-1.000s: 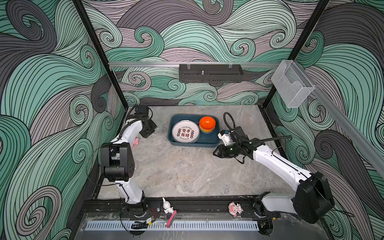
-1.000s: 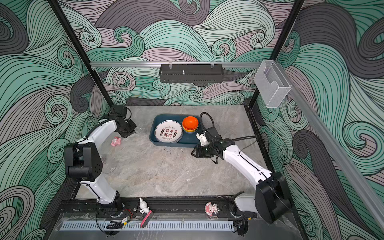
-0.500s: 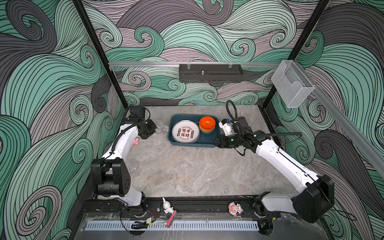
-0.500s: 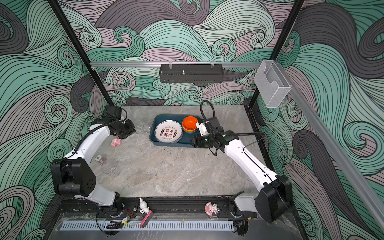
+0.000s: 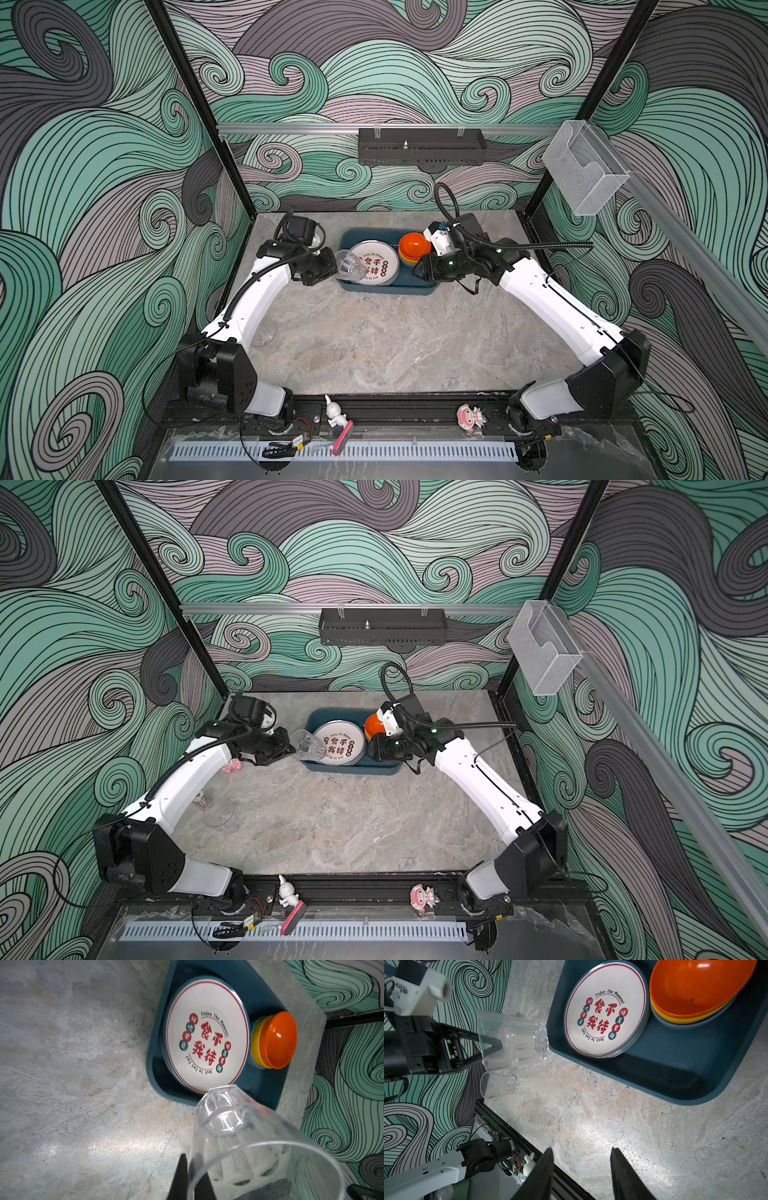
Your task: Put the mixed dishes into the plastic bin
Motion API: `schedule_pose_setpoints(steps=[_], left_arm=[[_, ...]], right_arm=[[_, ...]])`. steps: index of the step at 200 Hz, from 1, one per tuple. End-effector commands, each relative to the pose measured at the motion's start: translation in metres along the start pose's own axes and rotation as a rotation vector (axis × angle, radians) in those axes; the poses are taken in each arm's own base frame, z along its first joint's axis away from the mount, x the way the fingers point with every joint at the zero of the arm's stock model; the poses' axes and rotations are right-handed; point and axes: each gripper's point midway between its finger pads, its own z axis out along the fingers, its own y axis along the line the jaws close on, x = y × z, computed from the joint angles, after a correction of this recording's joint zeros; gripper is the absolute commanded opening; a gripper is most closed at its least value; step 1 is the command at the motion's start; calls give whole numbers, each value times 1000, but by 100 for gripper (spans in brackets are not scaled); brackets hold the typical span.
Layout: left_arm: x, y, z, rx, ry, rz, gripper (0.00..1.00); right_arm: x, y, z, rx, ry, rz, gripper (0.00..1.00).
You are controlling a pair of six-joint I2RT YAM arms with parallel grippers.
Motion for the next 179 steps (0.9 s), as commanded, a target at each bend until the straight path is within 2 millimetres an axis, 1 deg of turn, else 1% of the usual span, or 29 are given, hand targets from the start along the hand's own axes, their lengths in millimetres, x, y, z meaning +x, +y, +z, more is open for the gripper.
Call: schedule_pose_setpoints(steps=[1,28,30,33,73,101,128,179], left_arm=[[15,-18,-6,25,19,66,0],[27,-30,-3,20,34,119,0],[28,-29,4,9,51,116,0],[30,-30,7,7,60,121,0],[43,-45,16,0,89,167,0],[50,-53,21,-2,99,194,0],[56,-61,24,1,106,213,0],[57,-68,22,6,100,235,0]], right_arm=[[3,9,1,18,32,-25,46],[3,24,8,11,49,-57,46],[3,25,8,11,50,-58,46],[2,27,9,10,50,-61,46],[-4,44,19,5,62,-85,46],[-6,43,33,49,93,-86,46],[-5,39,46,80,126,-76,43],[-2,37,63,103,162,-78,41]])
